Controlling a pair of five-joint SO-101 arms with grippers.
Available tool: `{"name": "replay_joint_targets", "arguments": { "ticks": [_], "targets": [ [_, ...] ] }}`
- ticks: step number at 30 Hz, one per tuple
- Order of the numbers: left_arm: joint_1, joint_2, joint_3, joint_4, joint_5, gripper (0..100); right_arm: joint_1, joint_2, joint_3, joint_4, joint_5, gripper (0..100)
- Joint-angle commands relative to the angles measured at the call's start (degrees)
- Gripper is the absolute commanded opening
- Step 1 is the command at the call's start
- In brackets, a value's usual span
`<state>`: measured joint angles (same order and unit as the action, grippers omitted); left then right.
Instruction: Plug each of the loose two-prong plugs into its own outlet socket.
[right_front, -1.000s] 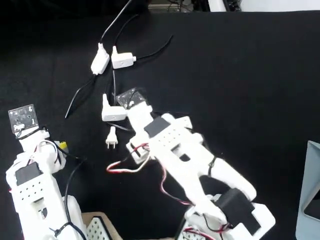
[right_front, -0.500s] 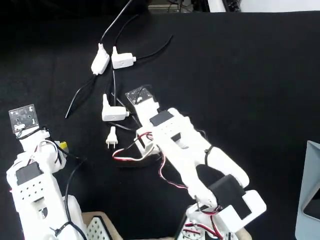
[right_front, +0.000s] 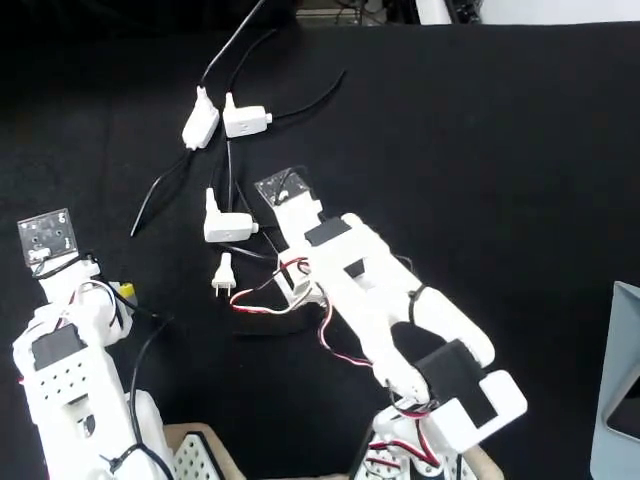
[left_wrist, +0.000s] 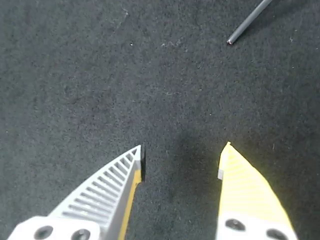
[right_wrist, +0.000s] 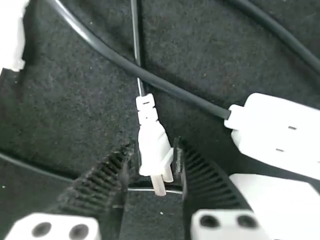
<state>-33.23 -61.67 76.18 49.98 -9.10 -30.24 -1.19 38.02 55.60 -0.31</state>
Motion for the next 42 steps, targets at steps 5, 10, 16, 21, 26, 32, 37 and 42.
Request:
{"name": "replay_joint_targets", "arguments": {
  "ticks": [5, 10, 16, 21, 26, 32, 37, 42],
  "targets": [
    [0.04, -0.88, -0.13, -0.97, 0.18, 25, -0.09, -0.4, -1.45, -2.55, 1.67, 1.7],
    [0.04, -0.88, -0.13, -0.97, 0.18, 25, 0.0, -0.4, 1.01, -5.89, 3.87, 1.3],
    [0.04, -0.88, -0.13, -0.97, 0.18, 25, 0.0, -0.13, 1.19, -5.45, 4.22, 1.4],
    [0.04, -0.88, -0.13, -0.97, 0.18, 25, 0.09, 6.2, -2.77, -1.05, 4.22, 1.4],
    [0.04, -0.88, -0.13, -0.97, 0.18, 25, 0.09, 9.89, -6.37, 1.32, 4.04, 1.2],
    [0.04, -0.88, -0.13, -0.97, 0.18, 25, 0.09, 5.85, -6.64, 4.31, 4.13, 1.2],
    [0.04, -0.88, -0.13, -0.97, 0.18, 25, -0.18, -5.32, -6.64, 11.16, 4.13, 1.2],
    [0.04, -0.88, -0.13, -0.97, 0.18, 25, -0.18, -19.74, -6.73, 19.52, 4.22, 1.2]
  ]
}}
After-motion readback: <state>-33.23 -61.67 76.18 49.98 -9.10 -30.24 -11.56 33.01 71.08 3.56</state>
